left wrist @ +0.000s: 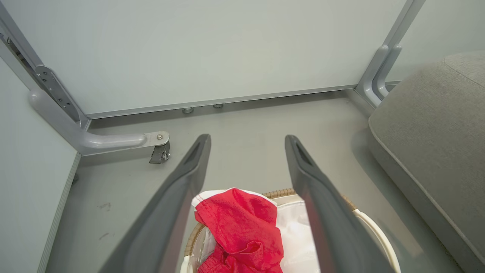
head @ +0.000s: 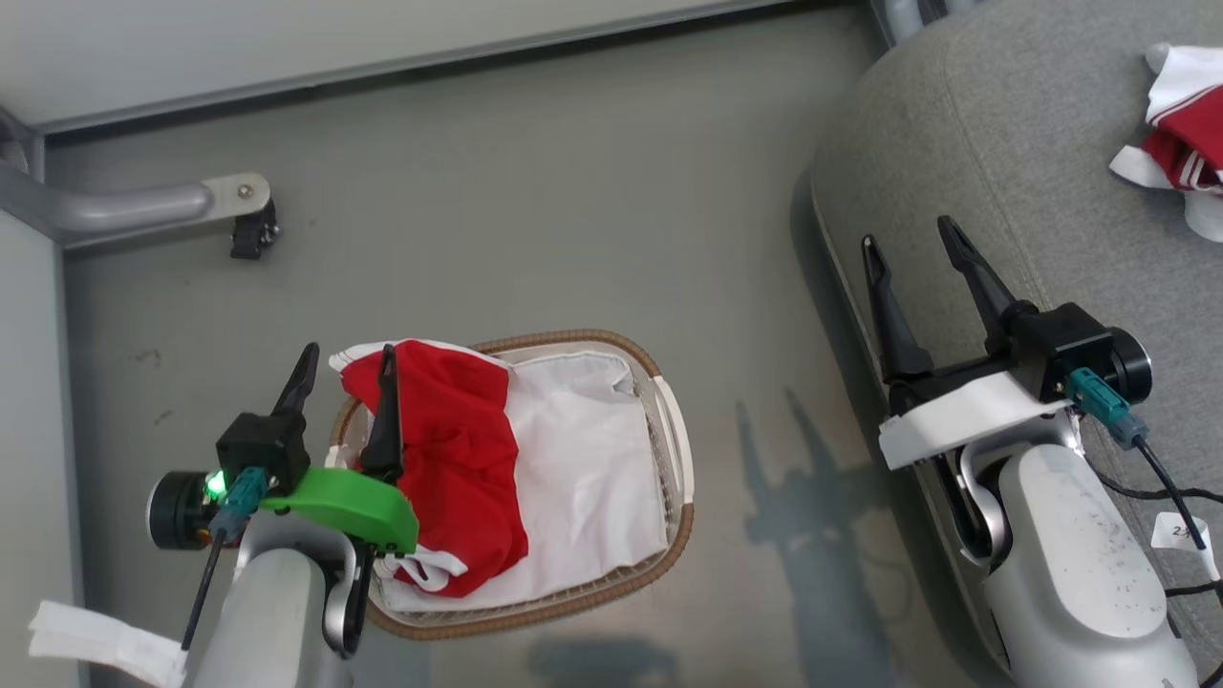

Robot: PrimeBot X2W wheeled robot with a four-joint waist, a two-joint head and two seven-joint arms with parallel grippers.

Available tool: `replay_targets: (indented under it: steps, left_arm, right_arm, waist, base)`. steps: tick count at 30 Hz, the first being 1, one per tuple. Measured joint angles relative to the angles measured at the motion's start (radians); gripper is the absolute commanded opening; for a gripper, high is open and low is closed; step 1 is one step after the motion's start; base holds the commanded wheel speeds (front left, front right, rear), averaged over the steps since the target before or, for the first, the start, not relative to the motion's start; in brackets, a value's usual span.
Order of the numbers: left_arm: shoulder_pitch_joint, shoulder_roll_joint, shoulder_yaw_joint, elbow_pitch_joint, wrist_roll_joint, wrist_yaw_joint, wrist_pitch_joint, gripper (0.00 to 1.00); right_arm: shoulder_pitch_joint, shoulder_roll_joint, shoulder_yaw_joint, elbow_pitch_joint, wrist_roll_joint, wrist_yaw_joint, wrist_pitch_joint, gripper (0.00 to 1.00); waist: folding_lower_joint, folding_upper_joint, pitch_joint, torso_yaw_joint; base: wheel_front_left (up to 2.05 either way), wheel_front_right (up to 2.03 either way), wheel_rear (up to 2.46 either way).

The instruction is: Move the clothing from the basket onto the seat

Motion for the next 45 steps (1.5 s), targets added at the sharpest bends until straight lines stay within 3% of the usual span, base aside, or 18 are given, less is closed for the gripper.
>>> replay_targets:
  steps: [6, 21, 29, 35, 45]
  left_arm:
    - [-0.095, 0.026, -0.054, 0.058, 0.013, 0.000, 0.000, 1.00]
    - [-0.302, 0.175, -0.275, 0.204, 0.070, 0.000, 0.000, 1.00]
    - [-0.411, 0.229, -0.434, 0.346, 0.109, 0.000, 0.000, 1.00]
    - [-0.502, 0.245, -0.563, 0.500, 0.139, -0.001, 0.000, 1.00]
    - [-0.617, 0.242, -0.690, 0.729, 0.214, -0.002, 0.072, 1.00]
  right_arm:
    - [-0.040, 0.000, 0.013, -0.033, 0.021, 0.000, 0.000, 1.00]
    - [-0.127, -0.001, 0.041, -0.121, 0.096, 0.000, 0.000, 1.00]
    - [-0.134, 0.000, 0.057, -0.131, 0.127, 0.000, 0.000, 1.00]
    - [-0.134, -0.001, 0.073, -0.132, 0.148, 0.000, 0.000, 1.00]
    - [-0.142, 0.000, 0.090, -0.139, 0.168, 0.000, 0.000, 1.00]
  waist:
    - [0.0000, 0.0000, 0.100, -0.022]
    - [0.0001, 0.0000, 0.328, -0.099]
    - [0.0001, 0.0000, 0.420, -0.153]
    - [0.0001, 0.0000, 0.470, -0.185]
    - [0.0001, 0.0000, 0.511, -0.218]
  base:
    - [0.00, 0.00, 0.00]
    - [0.00, 0.00, 0.00]
    - [0.00, 0.00, 0.00]
    - [0.00, 0.00, 0.00]
    - [0.00, 0.00, 0.00]
